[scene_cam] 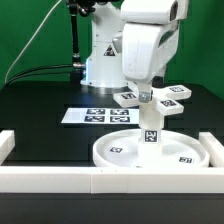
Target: Assemble round table
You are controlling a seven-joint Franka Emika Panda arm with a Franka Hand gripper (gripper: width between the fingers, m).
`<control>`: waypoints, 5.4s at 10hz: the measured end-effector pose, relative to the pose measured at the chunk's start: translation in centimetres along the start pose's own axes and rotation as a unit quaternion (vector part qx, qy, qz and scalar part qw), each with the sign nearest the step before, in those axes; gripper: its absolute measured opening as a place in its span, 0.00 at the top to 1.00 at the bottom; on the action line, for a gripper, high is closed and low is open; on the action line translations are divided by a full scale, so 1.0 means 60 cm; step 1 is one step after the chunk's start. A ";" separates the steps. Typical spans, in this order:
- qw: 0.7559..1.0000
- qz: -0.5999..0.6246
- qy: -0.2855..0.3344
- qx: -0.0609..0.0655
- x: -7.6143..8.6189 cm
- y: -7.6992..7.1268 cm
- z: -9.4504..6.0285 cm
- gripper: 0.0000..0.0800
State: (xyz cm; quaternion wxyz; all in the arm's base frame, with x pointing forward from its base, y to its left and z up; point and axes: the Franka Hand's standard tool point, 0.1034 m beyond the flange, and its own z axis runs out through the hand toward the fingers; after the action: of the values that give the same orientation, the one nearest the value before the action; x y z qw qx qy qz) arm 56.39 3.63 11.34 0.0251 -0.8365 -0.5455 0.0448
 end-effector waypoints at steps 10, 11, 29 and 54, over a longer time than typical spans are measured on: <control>1.000 0.020 -0.001 0.002 -0.001 -0.001 0.005 0.45; 1.000 0.022 -0.001 0.002 -0.001 -0.001 0.005 0.45; 0.508 0.858 0.054 0.059 -0.011 0.000 0.012 0.45; 0.253 0.959 0.067 0.107 0.015 0.003 -0.025 0.19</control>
Offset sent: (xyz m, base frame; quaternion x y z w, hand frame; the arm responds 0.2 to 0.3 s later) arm -0.0025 0.0019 -0.0010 -0.0050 0.0026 0.0118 0.9999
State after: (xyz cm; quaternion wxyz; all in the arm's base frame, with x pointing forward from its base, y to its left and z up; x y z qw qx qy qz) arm 57.08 4.37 12.75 0.0898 -0.7350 0.6710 0.0379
